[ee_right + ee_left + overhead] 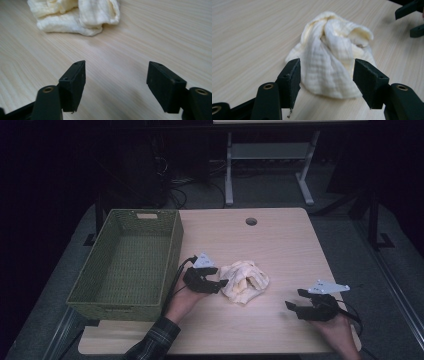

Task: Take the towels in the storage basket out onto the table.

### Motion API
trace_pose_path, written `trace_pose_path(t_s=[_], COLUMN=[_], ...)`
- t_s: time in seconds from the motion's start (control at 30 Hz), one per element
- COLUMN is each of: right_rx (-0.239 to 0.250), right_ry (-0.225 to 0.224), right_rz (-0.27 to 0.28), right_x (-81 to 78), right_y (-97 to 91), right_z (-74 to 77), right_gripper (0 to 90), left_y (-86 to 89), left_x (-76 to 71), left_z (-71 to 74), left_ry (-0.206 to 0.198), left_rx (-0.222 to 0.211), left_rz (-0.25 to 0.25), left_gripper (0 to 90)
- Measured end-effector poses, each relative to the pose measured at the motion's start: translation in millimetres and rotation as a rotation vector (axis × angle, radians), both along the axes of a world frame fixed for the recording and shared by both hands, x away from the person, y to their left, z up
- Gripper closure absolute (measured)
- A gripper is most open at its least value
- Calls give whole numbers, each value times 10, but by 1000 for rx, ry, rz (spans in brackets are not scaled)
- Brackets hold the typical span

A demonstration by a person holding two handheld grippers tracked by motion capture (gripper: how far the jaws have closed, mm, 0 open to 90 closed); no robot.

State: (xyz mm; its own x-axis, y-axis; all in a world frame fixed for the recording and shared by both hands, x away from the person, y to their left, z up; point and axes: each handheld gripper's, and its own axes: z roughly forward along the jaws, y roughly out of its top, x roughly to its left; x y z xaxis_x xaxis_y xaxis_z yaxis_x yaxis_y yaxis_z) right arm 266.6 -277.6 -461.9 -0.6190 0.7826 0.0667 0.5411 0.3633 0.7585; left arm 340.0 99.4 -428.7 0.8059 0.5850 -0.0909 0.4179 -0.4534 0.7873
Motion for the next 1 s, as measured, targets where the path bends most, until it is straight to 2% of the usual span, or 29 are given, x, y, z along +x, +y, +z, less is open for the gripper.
trace_pose_path(t_s=[0.23,0.47,0.53,0.73,0.83,0.9,1.0], right_rx=[31,39,33,24,13,25,9], right_ry=[-14,-22,-20,-28,-26,-23,-22], right_rz=[44,84,95,130,134,140,143], right_x=[138,322,373,537,623,677,752], right_y=[172,412,489,701,794,839,895], right_z=[129,220,234,271,268,259,239], right_gripper=[445,533,546,564,570,581,595], left_y=[-1,-34,-30,-14,-21,-34,-63], left_x=[-65,-52,-39,-14,-1,20,61], left_z=[-110,-175,-188,-217,-234,-246,-259], left_ry=[14,-9,-18,-11,-8,-13,-19], left_rx=[27,66,71,80,82,81,83], left_rz=[-2,-8,-5,-4,-7,-12,-7], left_gripper=[418,450,461,473,481,485,499])
